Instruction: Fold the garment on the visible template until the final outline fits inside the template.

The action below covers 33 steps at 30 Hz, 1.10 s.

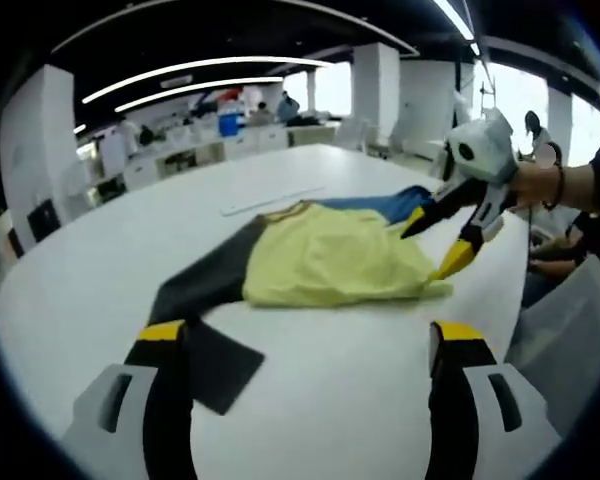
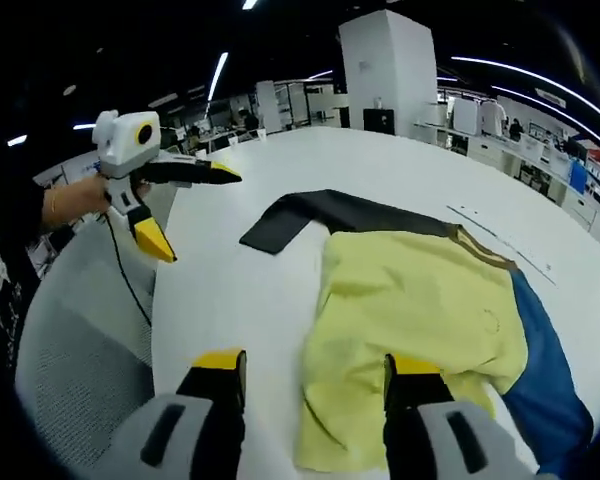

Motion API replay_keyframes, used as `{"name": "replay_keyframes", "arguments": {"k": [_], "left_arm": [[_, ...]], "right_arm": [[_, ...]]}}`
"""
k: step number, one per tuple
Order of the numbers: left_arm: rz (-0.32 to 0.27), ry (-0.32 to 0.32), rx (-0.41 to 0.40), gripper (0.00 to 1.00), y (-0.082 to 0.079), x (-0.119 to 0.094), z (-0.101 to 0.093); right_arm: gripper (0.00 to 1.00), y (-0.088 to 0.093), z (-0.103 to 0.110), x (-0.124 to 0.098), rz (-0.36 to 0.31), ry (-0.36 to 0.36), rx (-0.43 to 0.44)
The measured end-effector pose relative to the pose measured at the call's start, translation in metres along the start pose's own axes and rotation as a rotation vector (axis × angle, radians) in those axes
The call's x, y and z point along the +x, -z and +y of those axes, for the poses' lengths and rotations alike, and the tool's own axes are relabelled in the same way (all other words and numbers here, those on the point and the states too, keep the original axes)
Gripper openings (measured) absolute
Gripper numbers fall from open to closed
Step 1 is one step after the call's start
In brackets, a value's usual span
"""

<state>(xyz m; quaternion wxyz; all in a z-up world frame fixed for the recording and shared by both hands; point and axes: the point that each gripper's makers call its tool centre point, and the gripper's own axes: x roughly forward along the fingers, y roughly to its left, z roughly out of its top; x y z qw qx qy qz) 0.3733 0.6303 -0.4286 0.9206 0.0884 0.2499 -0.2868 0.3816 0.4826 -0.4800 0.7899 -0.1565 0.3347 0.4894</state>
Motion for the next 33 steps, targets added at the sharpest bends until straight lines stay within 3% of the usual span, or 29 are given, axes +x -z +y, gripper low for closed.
{"name": "replay_keyframes", "arguments": {"k": [9, 20, 26, 33], "left_arm": [[-0.007, 0.013, -0.011, 0.93, -0.004, -0.004, -0.009], [0.015, 0.028, -0.013, 0.91, -0.001, -0.005, -0.015], [0.025, 0.021, -0.013, 0.9, 0.004, -0.008, -0.013], [0.038, 0.012, -0.026, 0.88, 0.011, -0.01, -0.011]], "right_arm": [[0.41, -0.009, -0.002, 0.026, 0.0, 0.028, -0.042], [0.28, 0.003, -0.019, 0.059, 0.083, 0.052, -0.065], [0.17, 0.015, -0.019, 0.063, 0.134, 0.044, -0.047], [0.03, 0.017, -0.029, 0.064, 0.15, 0.07, -0.103]]}}
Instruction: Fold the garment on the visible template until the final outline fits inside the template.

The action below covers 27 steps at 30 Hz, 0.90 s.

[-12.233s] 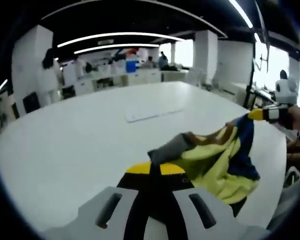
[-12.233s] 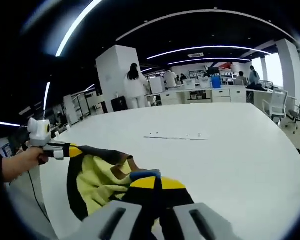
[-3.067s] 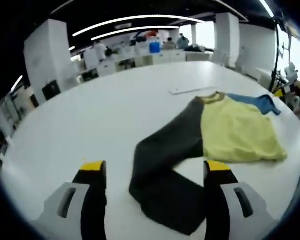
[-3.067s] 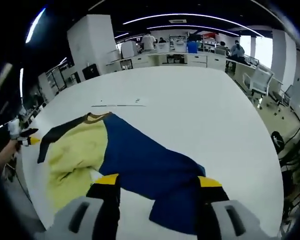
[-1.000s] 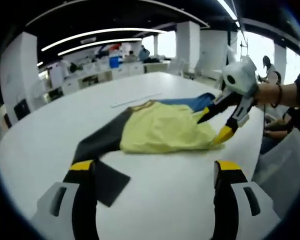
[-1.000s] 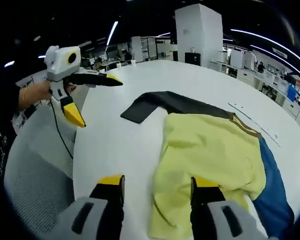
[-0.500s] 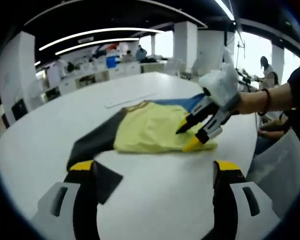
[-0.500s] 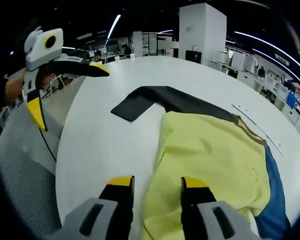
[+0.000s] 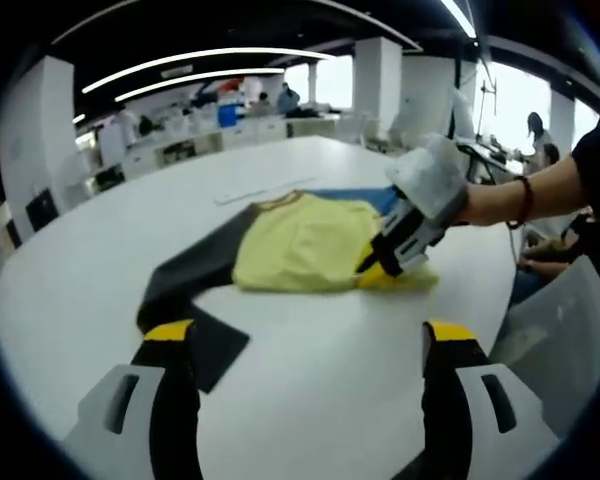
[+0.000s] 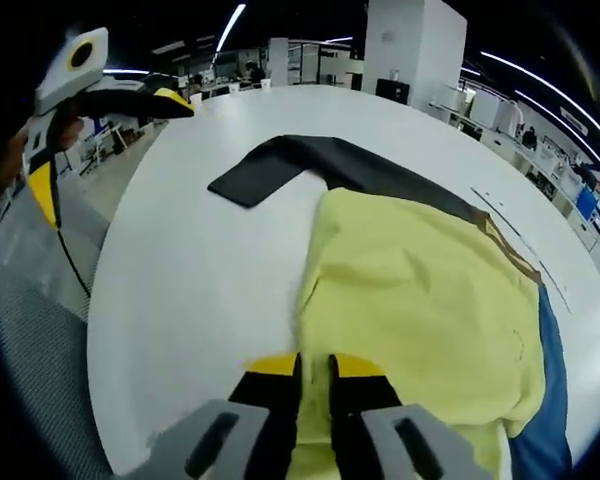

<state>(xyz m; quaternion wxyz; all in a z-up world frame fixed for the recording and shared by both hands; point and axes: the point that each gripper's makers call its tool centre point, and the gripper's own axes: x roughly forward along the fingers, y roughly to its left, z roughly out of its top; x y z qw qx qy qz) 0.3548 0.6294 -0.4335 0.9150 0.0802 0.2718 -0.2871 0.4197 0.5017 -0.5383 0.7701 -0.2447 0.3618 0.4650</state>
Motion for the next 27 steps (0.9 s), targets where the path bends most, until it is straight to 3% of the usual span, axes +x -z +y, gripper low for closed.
{"name": "replay_keyframes", "arguments": {"k": [6, 13, 21, 27], "left_arm": [[0.003, 0.004, -0.002, 0.88, 0.001, 0.001, -0.002], [0.006, 0.007, -0.002, 0.87, 0.002, 0.002, -0.002], [0.014, 0.018, -0.003, 0.86, 0.004, 0.007, -0.005], [0.02, 0.021, -0.007, 0.85, 0.005, 0.01, -0.003]], "right_arm": [[0.0, -0.004, -0.003, -0.007, -0.008, -0.03, 0.039], [0.0, -0.03, -0.013, -0.037, -0.077, -0.046, 0.036], [0.0, -0.052, -0.048, -0.058, -0.152, -0.008, 0.093], [0.0, -0.058, -0.077, -0.062, -0.162, 0.025, 0.113]]}}
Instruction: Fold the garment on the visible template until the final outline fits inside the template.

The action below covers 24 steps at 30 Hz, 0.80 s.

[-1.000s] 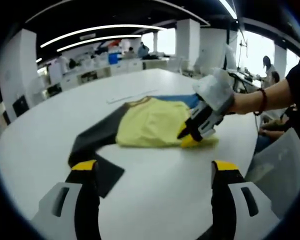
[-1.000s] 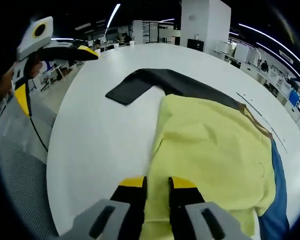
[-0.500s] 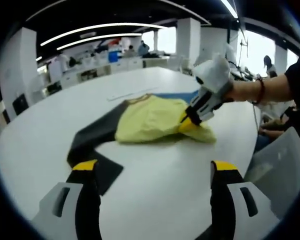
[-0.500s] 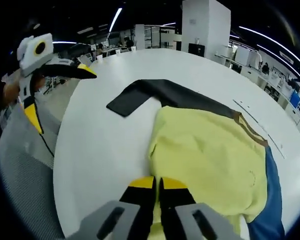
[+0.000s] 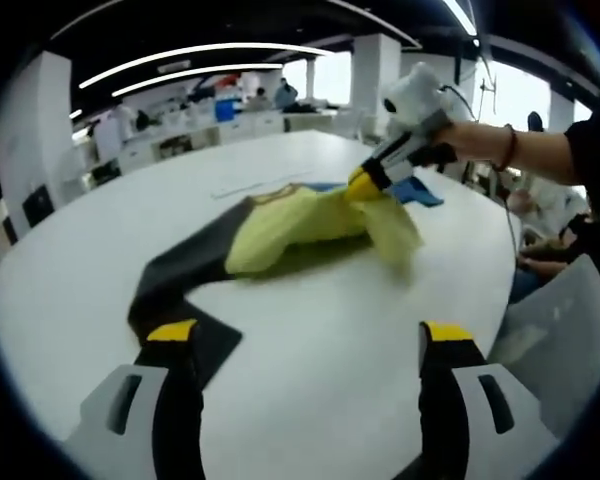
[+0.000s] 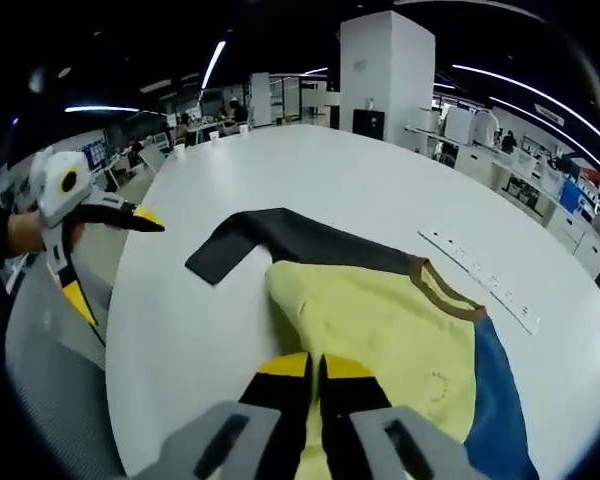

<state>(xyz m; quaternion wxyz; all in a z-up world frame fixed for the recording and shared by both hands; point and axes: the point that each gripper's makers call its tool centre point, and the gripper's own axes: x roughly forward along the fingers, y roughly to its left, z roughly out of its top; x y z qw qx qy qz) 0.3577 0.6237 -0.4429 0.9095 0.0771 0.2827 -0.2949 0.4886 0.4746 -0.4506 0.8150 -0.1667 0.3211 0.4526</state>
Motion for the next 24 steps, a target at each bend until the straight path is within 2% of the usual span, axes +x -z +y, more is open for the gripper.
{"name": "replay_keyframes", "arguments": {"k": [11, 19, 24], "left_arm": [[0.015, 0.019, -0.005, 0.83, 0.001, 0.015, 0.0], [0.01, 0.037, -0.03, 0.81, 0.0, 0.033, -0.006], [0.008, 0.038, -0.034, 0.78, -0.002, 0.042, -0.006]], "right_arm": [[0.0, 0.003, -0.048, 0.008, -0.004, 0.047, 0.092], [0.0, 0.018, -0.079, 0.022, 0.015, 0.087, 0.135], [0.0, 0.028, -0.09, 0.031, 0.037, 0.105, 0.153]]}}
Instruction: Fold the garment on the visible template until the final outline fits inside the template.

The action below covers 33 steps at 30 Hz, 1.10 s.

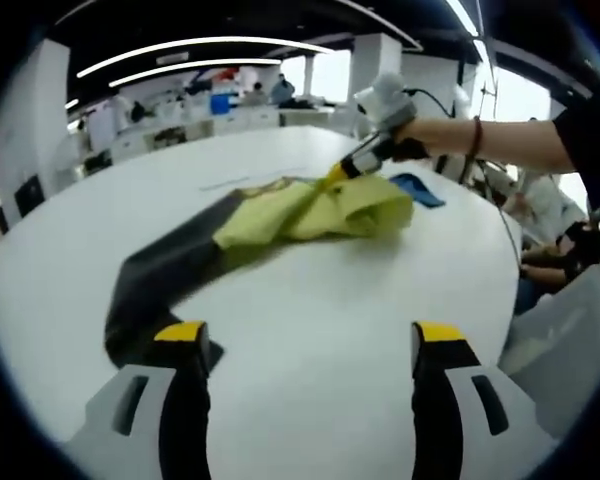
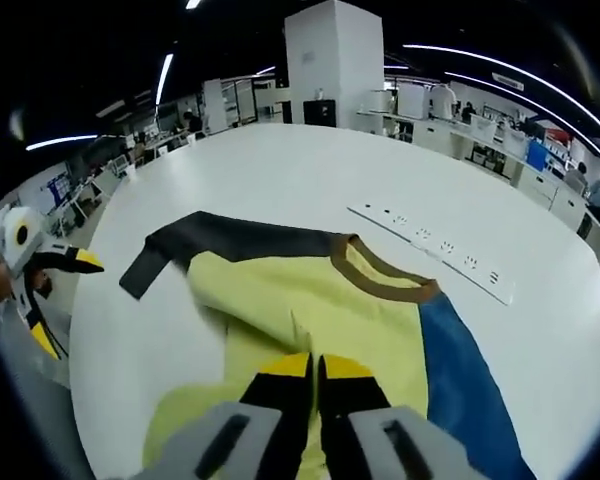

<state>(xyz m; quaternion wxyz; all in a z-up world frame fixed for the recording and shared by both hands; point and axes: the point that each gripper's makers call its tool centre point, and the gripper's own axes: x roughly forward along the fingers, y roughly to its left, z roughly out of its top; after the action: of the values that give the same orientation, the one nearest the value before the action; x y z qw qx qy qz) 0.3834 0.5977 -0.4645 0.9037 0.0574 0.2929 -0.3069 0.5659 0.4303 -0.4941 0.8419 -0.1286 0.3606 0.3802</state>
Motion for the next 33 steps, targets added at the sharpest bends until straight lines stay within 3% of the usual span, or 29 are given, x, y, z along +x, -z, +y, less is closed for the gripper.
{"name": "replay_keyframes", "arguments": {"k": [5, 12, 16, 21, 23, 26, 33], "left_arm": [[-0.008, 0.002, -0.013, 0.75, -0.004, 0.008, 0.002], [-0.01, 0.005, -0.023, 0.71, -0.006, 0.019, 0.005], [-0.013, 0.011, -0.029, 0.68, -0.007, 0.022, 0.005], [-0.006, 0.019, -0.026, 0.63, -0.008, 0.031, 0.008], [-0.01, 0.026, -0.026, 0.61, -0.01, 0.035, 0.007], [-0.015, 0.035, -0.028, 0.56, -0.015, 0.042, 0.006], [-0.029, 0.062, -0.033, 0.53, -0.023, 0.058, -0.002]], "right_arm": [[0.0, 0.01, -0.006, 0.009, 0.028, 0.018, 0.006], [0.0, 0.029, -0.007, 0.02, 0.096, 0.027, -0.054], [0.0, 0.035, -0.008, 0.023, 0.098, 0.03, -0.047], [0.0, 0.035, -0.009, 0.021, 0.074, 0.019, 0.004], [0.0, 0.035, -0.009, 0.02, 0.065, 0.022, 0.093], [0.0, 0.034, -0.012, 0.019, 0.043, 0.035, 0.157], [0.21, 0.022, -0.013, -0.002, -0.03, 0.047, 0.237]]}}
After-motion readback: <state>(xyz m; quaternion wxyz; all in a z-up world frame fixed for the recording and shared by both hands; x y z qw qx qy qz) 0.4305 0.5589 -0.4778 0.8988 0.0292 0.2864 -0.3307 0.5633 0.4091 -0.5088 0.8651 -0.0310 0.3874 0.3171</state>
